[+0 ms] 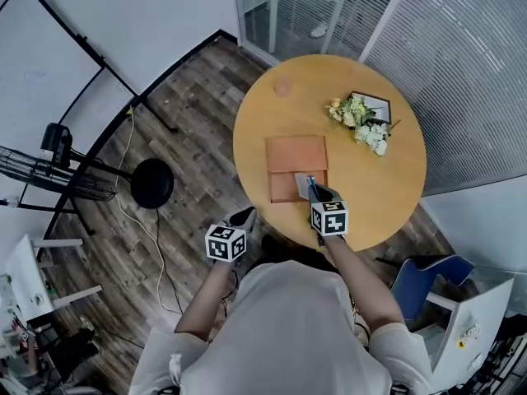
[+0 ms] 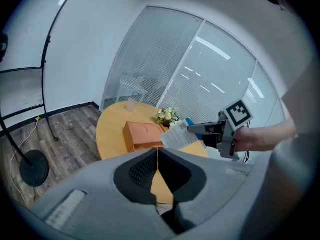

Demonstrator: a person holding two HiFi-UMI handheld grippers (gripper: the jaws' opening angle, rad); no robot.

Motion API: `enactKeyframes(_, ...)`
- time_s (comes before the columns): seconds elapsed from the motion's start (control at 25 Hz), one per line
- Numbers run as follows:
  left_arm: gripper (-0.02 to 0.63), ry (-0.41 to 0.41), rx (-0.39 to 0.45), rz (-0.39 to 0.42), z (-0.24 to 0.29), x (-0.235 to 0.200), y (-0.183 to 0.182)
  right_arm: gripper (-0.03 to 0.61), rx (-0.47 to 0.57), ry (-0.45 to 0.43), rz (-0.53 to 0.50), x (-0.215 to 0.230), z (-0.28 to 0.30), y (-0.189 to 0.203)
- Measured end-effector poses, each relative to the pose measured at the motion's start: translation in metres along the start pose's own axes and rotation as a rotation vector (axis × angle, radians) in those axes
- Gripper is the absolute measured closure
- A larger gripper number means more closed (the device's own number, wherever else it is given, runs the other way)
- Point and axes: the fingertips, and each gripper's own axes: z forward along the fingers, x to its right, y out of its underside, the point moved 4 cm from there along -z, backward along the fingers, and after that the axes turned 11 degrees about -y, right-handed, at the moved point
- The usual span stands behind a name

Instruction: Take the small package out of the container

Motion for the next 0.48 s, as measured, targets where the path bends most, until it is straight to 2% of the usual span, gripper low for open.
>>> enactKeyframes(0.48,0.594,0.017,0.076,0.036,-0.009,0.100,-0.023,0.552,0.169,-0.010,-0.045,0.045,-0.121,-0.013)
